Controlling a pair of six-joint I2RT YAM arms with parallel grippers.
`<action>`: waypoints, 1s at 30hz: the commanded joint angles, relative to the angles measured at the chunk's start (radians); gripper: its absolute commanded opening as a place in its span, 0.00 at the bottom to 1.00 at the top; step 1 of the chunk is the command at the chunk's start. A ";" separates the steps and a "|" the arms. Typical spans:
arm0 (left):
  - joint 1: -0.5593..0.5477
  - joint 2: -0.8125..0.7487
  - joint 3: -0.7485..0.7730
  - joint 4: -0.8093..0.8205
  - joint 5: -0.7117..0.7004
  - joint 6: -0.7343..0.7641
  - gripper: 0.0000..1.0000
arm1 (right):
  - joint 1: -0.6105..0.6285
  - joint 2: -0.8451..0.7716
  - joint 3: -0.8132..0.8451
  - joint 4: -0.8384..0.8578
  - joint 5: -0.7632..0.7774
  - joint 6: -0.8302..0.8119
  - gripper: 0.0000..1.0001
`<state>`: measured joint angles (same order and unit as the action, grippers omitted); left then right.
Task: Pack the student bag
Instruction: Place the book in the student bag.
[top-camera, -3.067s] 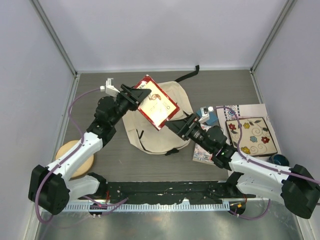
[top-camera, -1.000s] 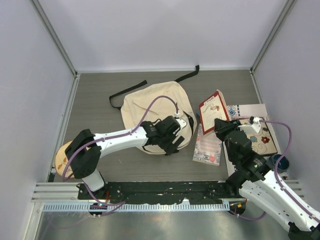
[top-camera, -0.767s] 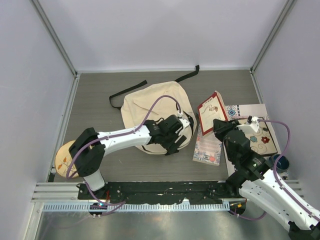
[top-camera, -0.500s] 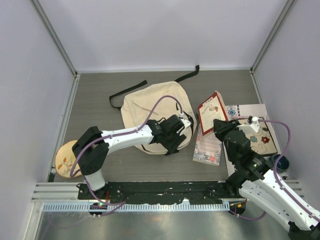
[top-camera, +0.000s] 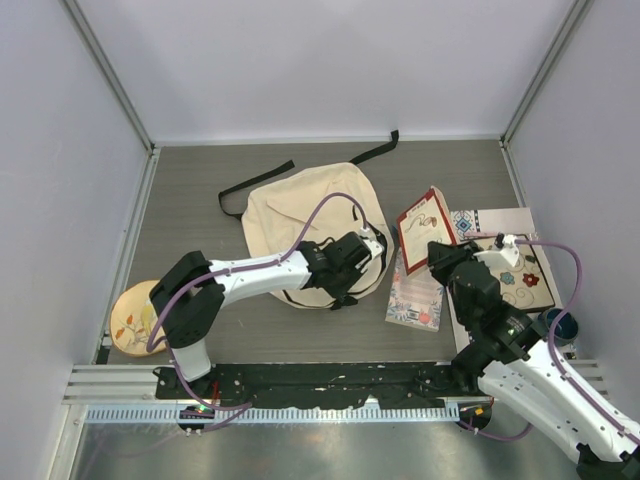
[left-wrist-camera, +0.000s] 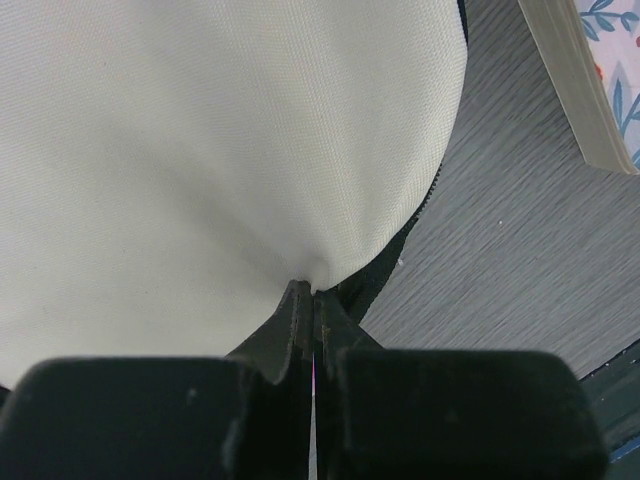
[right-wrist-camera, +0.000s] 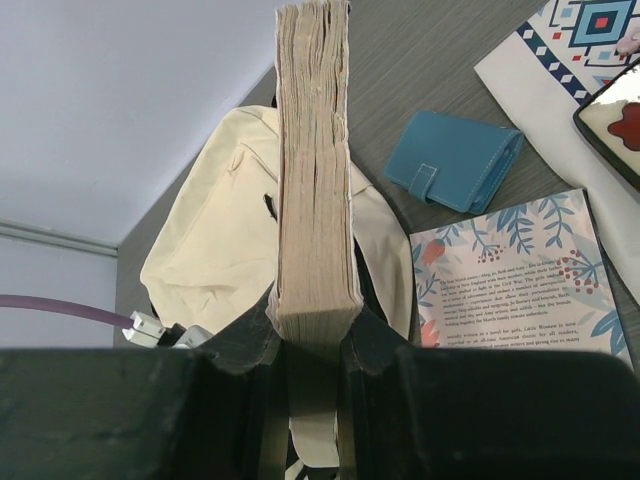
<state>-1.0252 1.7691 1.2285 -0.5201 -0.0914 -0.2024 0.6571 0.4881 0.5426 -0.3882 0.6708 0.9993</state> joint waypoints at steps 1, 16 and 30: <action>0.002 -0.031 0.039 0.046 -0.033 -0.014 0.00 | -0.002 -0.028 0.040 0.035 0.036 0.028 0.02; 0.002 -0.076 0.035 0.236 -0.148 -0.189 0.00 | -0.002 -0.049 0.103 -0.152 0.177 0.050 0.01; 0.002 -0.161 0.048 0.255 -0.151 -0.203 0.00 | -0.002 0.038 0.151 -0.147 0.079 0.065 0.01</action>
<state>-1.0195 1.6581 1.2430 -0.3393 -0.2237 -0.3904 0.6563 0.5598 0.6518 -0.5888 0.7513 1.0573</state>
